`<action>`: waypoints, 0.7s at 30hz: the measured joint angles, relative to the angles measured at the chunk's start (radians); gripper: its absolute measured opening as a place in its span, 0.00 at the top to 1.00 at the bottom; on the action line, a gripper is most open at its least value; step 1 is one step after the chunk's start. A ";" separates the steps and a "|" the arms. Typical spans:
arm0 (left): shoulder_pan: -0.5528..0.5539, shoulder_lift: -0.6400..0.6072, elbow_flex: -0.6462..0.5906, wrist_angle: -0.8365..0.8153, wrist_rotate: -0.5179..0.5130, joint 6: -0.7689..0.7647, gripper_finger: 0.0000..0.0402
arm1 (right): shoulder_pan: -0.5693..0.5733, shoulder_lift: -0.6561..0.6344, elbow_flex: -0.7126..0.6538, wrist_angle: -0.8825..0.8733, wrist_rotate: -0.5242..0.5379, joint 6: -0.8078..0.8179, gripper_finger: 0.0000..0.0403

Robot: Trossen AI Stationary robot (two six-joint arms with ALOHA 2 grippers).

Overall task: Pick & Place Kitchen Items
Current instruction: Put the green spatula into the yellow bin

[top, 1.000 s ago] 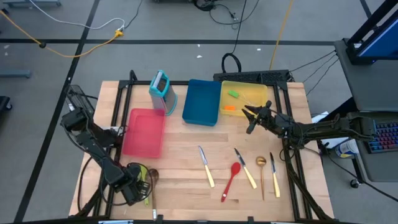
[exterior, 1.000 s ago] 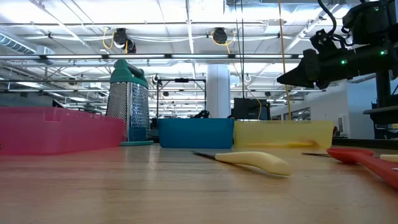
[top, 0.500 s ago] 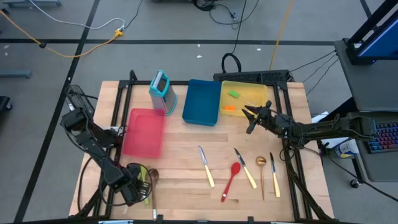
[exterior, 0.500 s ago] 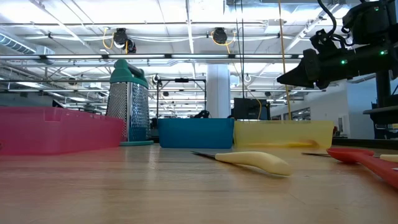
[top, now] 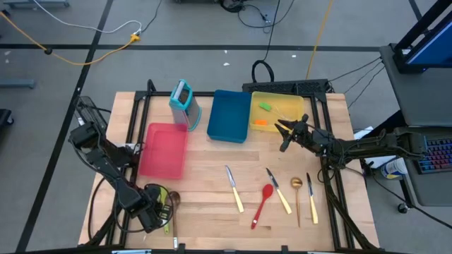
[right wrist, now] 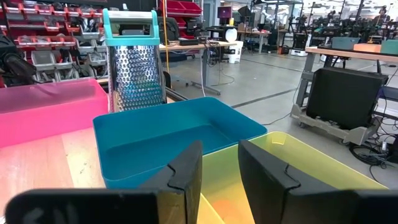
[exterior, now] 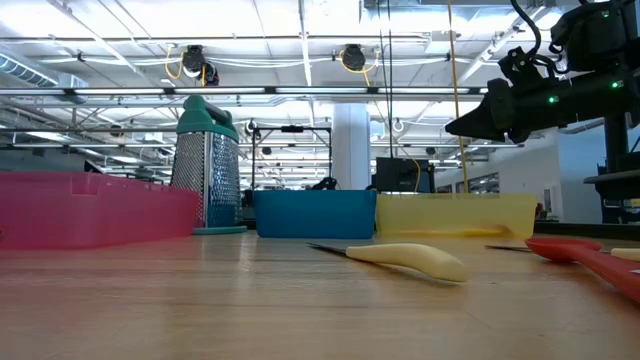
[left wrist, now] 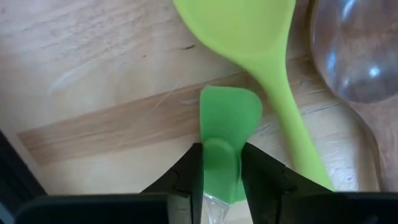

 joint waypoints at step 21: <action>0.064 -0.079 0.277 -0.363 -0.242 0.132 0.80 | 0.001 0.000 0.000 0.040 -0.116 0.053 0.75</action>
